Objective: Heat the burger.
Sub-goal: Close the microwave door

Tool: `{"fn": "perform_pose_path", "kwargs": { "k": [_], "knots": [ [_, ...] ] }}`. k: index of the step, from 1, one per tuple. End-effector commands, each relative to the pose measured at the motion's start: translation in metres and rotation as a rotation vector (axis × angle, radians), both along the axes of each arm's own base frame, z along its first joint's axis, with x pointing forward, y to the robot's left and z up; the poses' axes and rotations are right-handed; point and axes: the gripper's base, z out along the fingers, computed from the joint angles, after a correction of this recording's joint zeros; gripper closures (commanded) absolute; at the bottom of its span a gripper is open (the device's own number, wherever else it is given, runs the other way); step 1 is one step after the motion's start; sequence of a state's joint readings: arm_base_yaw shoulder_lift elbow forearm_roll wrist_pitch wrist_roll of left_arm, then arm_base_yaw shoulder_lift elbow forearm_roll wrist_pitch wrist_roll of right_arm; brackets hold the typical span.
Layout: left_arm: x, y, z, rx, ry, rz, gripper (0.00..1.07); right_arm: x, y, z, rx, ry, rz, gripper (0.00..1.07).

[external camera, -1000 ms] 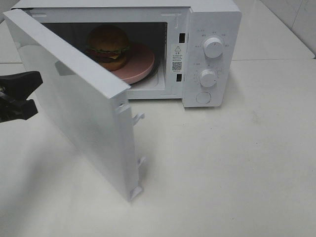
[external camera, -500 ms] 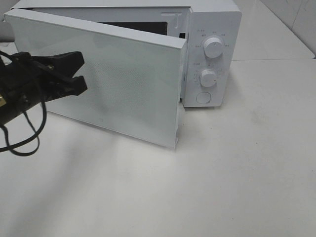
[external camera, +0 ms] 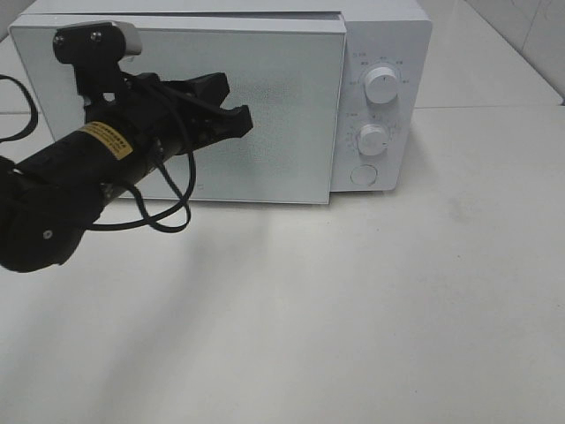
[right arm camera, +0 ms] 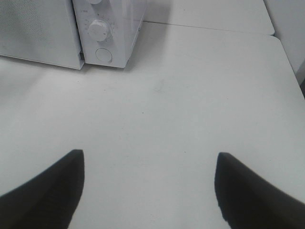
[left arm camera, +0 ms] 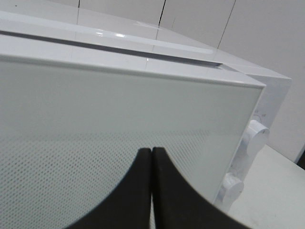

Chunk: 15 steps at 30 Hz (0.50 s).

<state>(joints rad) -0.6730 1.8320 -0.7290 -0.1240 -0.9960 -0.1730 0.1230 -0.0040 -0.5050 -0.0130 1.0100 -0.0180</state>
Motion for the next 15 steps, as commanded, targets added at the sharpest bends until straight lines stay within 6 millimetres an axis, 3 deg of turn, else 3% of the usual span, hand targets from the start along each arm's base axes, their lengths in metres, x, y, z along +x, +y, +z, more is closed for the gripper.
{"fn": "perform_pose_path", "kwargs": {
  "k": [1,7,15],
  "knots": [
    [0.006,-0.01,0.004,-0.001,-0.017,0.024,1.07,-0.003,0.0,0.0,0.002,-0.039,-0.005,0.33],
    [0.023,-0.033,0.004,0.035,0.005,0.061,1.07,-0.003,0.0,0.0,0.002,-0.039,-0.005,0.33],
    [0.042,-0.049,0.008,0.047,-0.005,0.067,1.07,-0.003,0.0,0.0,0.002,-0.039,-0.005,0.33]
  ]
}}
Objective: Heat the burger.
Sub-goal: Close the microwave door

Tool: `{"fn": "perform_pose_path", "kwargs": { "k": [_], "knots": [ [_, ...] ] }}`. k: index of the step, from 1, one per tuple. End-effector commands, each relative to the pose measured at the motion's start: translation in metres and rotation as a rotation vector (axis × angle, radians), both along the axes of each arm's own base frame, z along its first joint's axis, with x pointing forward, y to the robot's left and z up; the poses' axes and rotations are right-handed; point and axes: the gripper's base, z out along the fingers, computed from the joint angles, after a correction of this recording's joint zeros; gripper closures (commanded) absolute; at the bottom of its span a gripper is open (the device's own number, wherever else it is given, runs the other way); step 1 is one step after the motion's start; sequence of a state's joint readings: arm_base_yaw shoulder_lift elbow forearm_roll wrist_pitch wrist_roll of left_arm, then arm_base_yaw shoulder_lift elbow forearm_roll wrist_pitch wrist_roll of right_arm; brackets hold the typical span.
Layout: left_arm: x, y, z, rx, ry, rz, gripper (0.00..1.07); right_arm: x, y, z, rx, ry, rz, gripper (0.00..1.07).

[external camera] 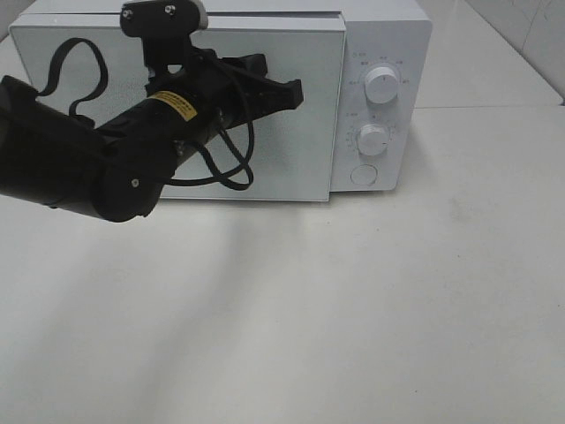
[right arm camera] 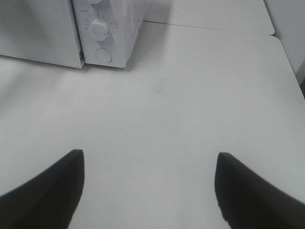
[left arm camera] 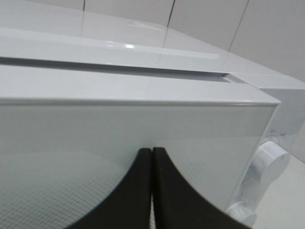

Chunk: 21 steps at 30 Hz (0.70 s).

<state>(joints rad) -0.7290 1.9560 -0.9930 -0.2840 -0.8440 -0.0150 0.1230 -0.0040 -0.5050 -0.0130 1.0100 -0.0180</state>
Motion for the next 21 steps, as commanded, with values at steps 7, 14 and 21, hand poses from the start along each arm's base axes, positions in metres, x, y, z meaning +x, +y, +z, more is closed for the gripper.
{"fn": "perform_pose_path", "kwargs": {
  "k": [7,14,21],
  "knots": [
    [0.028,-0.01,0.003,-0.011,-0.009,0.096,1.07,-0.003,0.0,0.0,0.002,-0.039,-0.005,0.33],
    [0.035,-0.013,0.006,-0.003,0.028,0.087,1.07,-0.003,0.0,0.0,0.002,-0.039,-0.005,0.33],
    [0.009,-0.022,0.011,0.078,0.069,-0.007,1.07,-0.003,0.0,0.0,0.002,-0.039,-0.005,0.33]
  ]
}}
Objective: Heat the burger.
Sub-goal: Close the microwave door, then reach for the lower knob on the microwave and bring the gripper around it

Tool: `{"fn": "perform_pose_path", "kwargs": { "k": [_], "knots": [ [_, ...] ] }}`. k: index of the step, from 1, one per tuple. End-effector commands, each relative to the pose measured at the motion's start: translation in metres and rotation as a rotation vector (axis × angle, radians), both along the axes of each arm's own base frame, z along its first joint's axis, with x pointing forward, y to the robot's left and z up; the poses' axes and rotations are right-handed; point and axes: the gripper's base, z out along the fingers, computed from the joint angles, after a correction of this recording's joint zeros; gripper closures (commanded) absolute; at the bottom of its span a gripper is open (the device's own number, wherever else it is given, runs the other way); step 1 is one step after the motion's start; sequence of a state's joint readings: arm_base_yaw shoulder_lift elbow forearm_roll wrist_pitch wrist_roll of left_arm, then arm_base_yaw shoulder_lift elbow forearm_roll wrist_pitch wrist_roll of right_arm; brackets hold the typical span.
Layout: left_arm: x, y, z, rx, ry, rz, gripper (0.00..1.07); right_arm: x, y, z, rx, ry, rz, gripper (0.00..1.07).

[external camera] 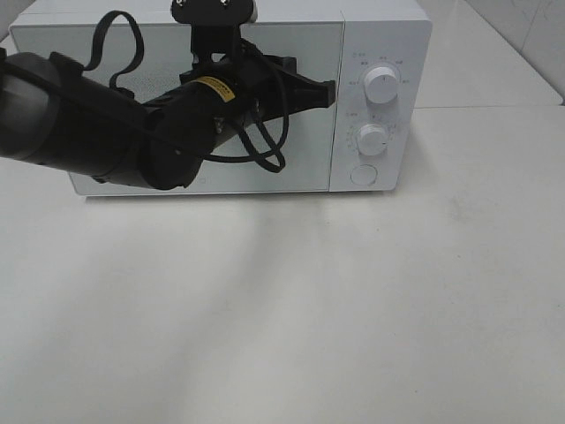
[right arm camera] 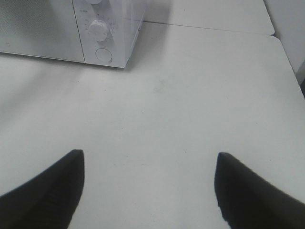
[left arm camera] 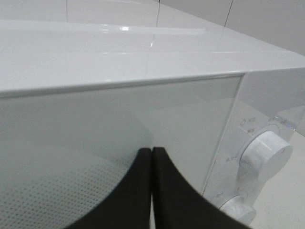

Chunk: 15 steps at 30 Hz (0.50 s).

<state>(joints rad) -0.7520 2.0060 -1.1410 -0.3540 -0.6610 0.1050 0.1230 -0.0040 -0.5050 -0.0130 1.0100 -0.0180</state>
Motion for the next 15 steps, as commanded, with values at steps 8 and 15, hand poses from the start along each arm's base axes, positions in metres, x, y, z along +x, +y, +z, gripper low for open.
{"fn": "perform_pose_path", "kwargs": {
  "k": [8,15],
  "knots": [
    [-0.035,0.011,0.001,0.117,0.216,-0.076,1.03,-0.003,0.0,0.0,0.002,-0.039,-0.005,0.33],
    [-0.052,0.016,0.005,0.238,0.379,-0.174,0.39,-0.003,0.0,0.0,0.002,-0.039,-0.005,0.33]
  ]
}}
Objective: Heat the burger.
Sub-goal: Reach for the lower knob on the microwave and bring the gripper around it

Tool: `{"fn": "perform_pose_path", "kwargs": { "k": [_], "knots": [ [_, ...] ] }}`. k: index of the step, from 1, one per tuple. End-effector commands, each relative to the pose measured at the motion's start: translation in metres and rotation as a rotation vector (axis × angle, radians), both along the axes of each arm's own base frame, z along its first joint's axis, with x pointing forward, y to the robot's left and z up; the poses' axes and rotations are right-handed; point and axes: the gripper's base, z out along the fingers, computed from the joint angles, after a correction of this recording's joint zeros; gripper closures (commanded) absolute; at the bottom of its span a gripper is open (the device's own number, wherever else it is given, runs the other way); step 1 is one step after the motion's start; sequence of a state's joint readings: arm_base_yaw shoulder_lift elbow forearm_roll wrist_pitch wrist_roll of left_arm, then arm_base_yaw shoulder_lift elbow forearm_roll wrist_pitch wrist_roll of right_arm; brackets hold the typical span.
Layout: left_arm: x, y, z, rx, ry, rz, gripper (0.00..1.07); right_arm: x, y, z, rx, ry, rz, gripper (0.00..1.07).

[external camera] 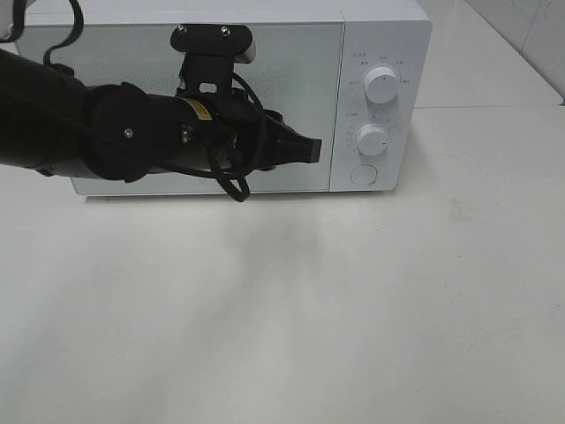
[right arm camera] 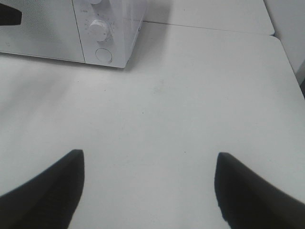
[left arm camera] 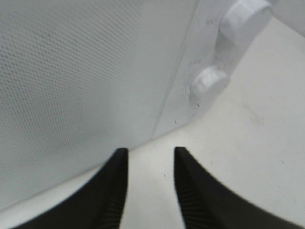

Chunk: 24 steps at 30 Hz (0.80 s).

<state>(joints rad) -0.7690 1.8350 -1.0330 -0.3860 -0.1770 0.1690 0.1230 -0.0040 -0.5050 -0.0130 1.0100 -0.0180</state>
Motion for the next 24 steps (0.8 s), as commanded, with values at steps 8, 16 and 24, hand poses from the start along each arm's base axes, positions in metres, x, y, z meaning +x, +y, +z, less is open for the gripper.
{"fn": "perform_pose_path", "kwargs": {
  "k": [8,16,24],
  "knots": [
    [-0.03,0.008,0.01,0.117,0.241,-0.118,0.07,-0.003,0.0,0.0,0.003,-0.039,-0.006,0.33],
    [-0.053,0.019,0.016,0.231,0.425,-0.214,0.07,-0.003,0.0,0.0,0.005,-0.039,-0.007,0.33],
    [-0.077,0.039,0.034,0.368,0.545,-0.302,0.08,-0.003,0.0,0.0,0.008,-0.038,-0.009,0.33]
  ]
}}
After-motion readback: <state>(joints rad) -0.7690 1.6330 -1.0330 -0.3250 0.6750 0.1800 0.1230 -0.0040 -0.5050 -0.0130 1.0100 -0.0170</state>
